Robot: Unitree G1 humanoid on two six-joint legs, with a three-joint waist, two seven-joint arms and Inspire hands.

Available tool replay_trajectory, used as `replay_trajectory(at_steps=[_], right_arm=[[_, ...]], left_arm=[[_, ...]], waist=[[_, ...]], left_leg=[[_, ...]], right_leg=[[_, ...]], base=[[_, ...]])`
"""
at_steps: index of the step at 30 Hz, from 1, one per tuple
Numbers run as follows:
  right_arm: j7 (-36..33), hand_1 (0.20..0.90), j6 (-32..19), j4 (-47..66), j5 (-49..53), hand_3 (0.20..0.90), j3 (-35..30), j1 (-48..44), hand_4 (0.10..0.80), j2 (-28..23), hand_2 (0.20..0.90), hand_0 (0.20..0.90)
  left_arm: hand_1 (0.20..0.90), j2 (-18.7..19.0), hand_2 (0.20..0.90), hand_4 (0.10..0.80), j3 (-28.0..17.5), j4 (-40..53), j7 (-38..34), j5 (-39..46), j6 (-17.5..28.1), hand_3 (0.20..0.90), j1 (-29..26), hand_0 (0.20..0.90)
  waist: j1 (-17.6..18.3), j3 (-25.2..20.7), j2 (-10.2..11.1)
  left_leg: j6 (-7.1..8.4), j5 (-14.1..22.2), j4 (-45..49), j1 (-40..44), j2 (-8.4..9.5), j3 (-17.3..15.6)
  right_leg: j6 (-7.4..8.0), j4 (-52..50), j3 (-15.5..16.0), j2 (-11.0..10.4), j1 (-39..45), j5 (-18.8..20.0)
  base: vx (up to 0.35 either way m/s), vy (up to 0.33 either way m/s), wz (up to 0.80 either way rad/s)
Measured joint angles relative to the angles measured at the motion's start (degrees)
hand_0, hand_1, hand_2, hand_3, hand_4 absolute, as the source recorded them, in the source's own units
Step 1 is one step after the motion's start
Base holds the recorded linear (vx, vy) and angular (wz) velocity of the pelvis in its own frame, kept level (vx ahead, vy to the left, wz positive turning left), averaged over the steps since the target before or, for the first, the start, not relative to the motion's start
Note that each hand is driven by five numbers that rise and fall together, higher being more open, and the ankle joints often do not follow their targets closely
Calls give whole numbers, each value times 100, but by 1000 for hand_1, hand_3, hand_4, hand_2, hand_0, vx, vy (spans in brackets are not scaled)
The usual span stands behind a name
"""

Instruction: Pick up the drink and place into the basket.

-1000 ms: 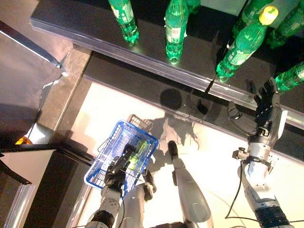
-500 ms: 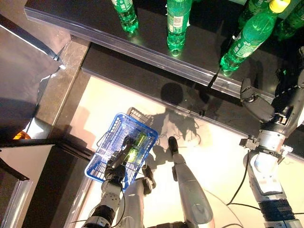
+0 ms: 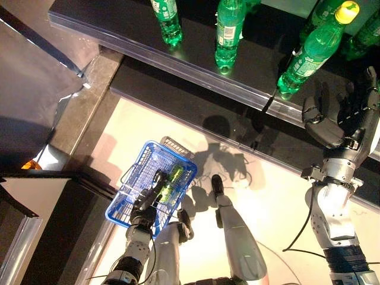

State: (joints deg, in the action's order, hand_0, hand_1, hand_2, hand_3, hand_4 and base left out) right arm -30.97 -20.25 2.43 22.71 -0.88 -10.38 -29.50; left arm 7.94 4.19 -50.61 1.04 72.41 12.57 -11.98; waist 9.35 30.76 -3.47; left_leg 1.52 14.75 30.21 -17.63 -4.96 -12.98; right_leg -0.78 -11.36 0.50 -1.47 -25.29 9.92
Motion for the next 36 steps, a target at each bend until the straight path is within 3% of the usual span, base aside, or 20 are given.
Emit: replay_trajectory(at_steps=[16, 19, 25, 27, 28, 31, 36], right_arm=[[-6, 900, 366, -629, 48, 900, -21, -521, 800, 1, 900, 900], [-12, 900, 411, -630, 151, 900, -22, -494, 800, 2, 900, 900], [-11, 900, 539, -888, 246, 900, -50, -623, 800, -4, 900, 900], [-14, 900, 600, -901, 277, 900, -75, -609, 800, -6, 900, 900], [-13, 900, 618, -923, 303, 900, -89, -615, 800, -18, 900, 900], [54, 900, 634, -1053, 398, 900, -144, -761, 800, -110, 900, 900], [154, 900, 749, -1187, 620, 900, -433, -829, 800, -227, 900, 900]], left_arm=[[300, 138, 300, 100, -56, 2, -2, -8, -188, 200, -61, 300], [300, 180, 300, 100, -55, -10, -4, -8, -258, 200, -42, 300], [300, 200, 300, 100, -58, -11, 18, -7, -306, 200, -29, 300], [300, 222, 300, 100, -61, -13, 29, -10, -342, 200, -28, 300], [300, 237, 300, 100, -61, -28, 29, -9, -380, 200, -7, 300], [300, 248, 300, 100, -100, -31, 72, -7, -386, 200, 27, 300], [300, 281, 300, 100, -291, -11, 199, 2, -435, 200, -62, 300]], waist=[[-143, 8, 11], [-202, 9, 7], [-293, 11, -18], [-306, 11, -19], [-331, 11, -15], [-394, 8, -49], [-485, 12, -59]], left_leg=[[55, 36, 275, -170, -30, 271], [51, 138, 348, -152, -44, 289], [167, 104, 398, -182, -67, 423], [94, 181, 443, -180, -87, 413], [155, 248, 566, -148, -68, 436], [262, 174, 804, -257, -82, 616], [292, -205, 1583, -663, -47, 754]], right_leg=[[-122, -487, 254, -40, -204, -294], [-133, -898, 281, -71, -288, -488], [-150, -858, 399, -49, -276, -546], [-228, -1315, 417, -83, -352, -773], [-214, -1569, 415, -105, -396, -1029], [-248, -1538, 431, -43, -383, -1038], [-232, -1432, 416, -66, -292, -987]], base=[[45, -24, 6], [52, 0, 6], [48, -5, 4], [48, -11, 8], [47, -9, 10], [42, -7, -1], [63, -7, -2]])
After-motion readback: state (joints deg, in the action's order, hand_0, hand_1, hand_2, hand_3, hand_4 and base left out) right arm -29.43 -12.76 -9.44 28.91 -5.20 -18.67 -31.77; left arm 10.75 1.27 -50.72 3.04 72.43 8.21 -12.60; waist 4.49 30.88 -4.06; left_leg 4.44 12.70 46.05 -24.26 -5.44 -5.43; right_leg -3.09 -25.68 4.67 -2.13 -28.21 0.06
